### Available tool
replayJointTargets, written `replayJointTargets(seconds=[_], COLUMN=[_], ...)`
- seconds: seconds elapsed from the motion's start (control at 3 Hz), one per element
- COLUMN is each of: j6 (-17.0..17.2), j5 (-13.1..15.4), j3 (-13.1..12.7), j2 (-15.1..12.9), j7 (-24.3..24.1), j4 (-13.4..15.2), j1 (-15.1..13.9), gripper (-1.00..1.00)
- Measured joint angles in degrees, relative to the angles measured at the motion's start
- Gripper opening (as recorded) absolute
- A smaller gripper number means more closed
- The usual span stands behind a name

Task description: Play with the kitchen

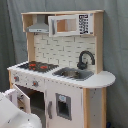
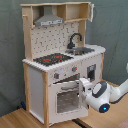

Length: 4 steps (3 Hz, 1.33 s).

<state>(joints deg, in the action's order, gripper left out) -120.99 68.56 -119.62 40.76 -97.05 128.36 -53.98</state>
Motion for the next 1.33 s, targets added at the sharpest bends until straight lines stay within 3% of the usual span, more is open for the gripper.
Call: replayJointTargets(seconds=[0.67,1.0,1.33], j6=[-6.07,-1.21,3.64], j5=[3.45,4.91,4.91], j3=[0.15,0.25,0.29], j2=[0.02,-1.84,-3.35], j7=[2.56,5.76,8.44], j4=[-3.19,-4.09,-3.45], j1=[-8.2,-6.71,-3.4], gripper=[1.0,1.0,1.0])
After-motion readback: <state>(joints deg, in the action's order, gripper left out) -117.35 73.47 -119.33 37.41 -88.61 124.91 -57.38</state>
